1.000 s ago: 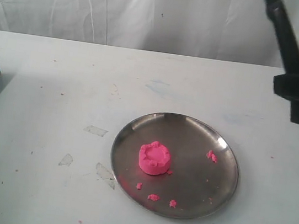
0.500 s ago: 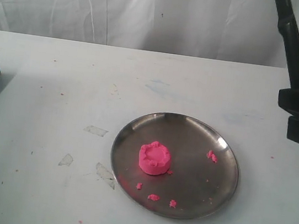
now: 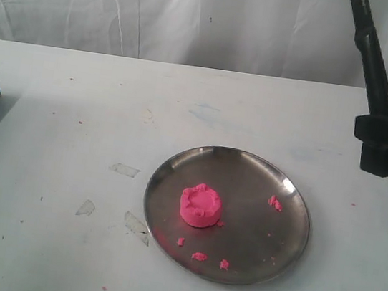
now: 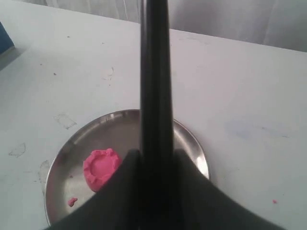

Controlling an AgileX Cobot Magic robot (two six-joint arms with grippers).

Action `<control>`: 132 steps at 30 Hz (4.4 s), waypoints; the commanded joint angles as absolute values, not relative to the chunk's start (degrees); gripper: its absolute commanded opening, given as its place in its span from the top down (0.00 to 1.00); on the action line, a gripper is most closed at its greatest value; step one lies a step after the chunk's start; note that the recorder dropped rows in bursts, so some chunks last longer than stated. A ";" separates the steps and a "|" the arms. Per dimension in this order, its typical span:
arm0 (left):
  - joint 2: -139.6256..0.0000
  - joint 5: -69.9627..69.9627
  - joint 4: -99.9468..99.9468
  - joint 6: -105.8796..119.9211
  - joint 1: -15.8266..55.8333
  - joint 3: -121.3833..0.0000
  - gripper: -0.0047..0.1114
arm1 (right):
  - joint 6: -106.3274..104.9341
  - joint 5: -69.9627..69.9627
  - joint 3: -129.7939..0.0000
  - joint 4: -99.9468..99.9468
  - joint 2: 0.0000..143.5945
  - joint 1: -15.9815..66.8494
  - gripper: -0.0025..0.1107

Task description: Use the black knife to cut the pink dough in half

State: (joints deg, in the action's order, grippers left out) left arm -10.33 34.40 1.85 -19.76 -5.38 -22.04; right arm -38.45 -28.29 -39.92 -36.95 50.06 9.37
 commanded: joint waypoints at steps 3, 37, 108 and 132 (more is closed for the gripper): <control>-32.83 27.16 -33.96 -16.49 -5.55 -26.69 0.96 | -38.34 -26.33 -39.82 -38.68 50.52 9.62 0.98; -98.42 46.81 -74.89 -25.02 24.69 -41.27 0.96 | -38.72 -19.92 -36.50 -38.85 61.66 9.62 0.98; -98.74 -7.47 25.04 43.73 24.69 -64.70 0.96 | -28.28 -38.24 -47.56 -15.80 89.78 24.00 0.98; -99.45 -4.59 32.17 43.46 24.69 -64.70 0.96 | -34.29 -38.89 -47.56 -19.86 92.70 24.00 0.98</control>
State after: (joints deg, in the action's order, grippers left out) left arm -99.62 -5.00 28.64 43.76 24.68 -64.52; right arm -33.62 -38.61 -47.26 -19.37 92.80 23.98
